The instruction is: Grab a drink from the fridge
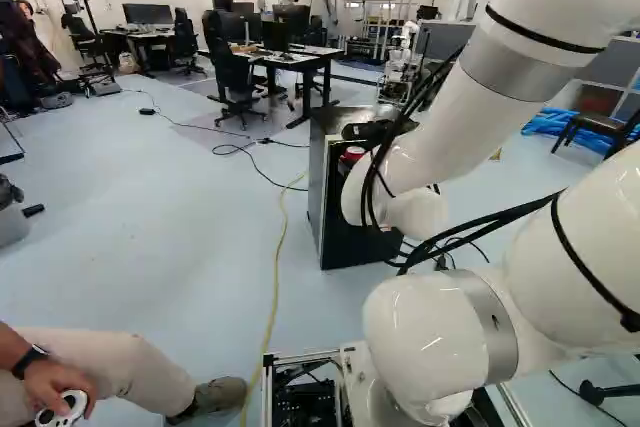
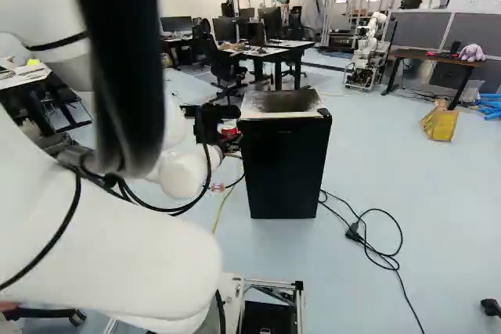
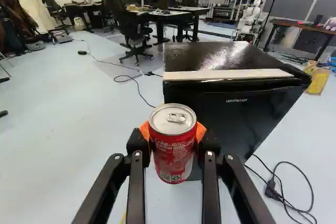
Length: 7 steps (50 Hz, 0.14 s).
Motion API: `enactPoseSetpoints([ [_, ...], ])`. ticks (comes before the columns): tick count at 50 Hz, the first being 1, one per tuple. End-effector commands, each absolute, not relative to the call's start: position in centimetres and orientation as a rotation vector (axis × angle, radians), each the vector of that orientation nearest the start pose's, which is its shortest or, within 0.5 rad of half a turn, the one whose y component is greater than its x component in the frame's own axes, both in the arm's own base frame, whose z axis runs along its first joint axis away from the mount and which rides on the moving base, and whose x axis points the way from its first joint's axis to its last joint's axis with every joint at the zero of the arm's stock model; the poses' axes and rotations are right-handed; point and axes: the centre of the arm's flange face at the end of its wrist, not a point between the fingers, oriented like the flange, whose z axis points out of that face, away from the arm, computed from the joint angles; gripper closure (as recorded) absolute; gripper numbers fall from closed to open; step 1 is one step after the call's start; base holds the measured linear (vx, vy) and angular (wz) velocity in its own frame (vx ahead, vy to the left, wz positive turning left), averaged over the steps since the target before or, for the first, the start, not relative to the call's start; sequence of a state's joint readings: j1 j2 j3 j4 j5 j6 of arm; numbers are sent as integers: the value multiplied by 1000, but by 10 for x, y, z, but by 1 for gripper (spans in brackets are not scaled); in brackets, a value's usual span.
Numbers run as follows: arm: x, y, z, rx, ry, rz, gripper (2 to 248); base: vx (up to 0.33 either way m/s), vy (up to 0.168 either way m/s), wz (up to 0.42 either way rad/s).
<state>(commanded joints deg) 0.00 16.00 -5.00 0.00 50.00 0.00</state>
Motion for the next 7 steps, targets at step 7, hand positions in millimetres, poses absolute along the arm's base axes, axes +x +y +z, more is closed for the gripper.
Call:
enactPoseSetpoints([
  [7,270,0,366,-2558,0,-1824,152,0,0,0],
])
